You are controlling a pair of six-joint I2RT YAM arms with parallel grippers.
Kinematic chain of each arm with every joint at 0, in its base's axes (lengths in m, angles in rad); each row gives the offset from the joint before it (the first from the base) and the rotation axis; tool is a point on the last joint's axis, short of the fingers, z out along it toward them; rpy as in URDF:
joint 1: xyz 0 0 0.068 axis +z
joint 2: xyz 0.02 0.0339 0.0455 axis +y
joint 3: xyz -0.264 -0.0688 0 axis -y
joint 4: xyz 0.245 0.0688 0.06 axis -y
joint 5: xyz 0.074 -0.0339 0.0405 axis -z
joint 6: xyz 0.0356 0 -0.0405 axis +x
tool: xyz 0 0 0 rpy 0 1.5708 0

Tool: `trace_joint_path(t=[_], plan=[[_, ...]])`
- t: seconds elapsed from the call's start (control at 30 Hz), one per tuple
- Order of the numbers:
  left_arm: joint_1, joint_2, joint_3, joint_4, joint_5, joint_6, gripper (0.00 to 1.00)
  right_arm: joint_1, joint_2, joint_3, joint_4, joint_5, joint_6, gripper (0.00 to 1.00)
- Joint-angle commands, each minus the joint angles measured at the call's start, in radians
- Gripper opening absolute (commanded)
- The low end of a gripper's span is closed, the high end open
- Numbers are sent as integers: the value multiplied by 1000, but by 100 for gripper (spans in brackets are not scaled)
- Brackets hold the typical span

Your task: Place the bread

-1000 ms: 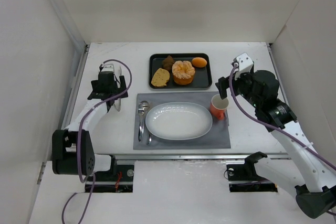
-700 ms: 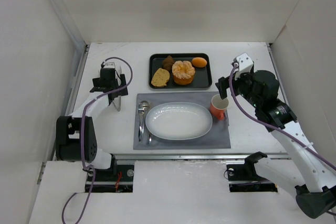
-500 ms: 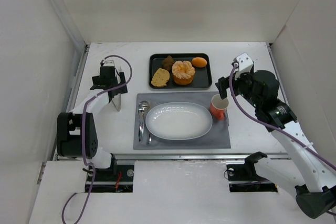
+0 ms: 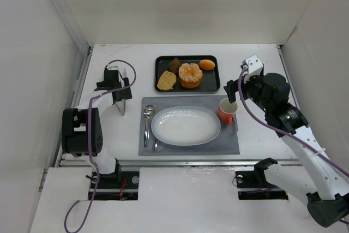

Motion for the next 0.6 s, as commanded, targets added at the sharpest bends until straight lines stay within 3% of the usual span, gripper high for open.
trace_joint_path(t=[0.0, 0.57], plan=[[8, 26, 48, 10, 33, -10, 97, -5, -11, 37, 28, -3, -10, 100], [35, 102, 76, -8, 83, -10, 89, -5, -11, 27, 37, -3, -10, 100]])
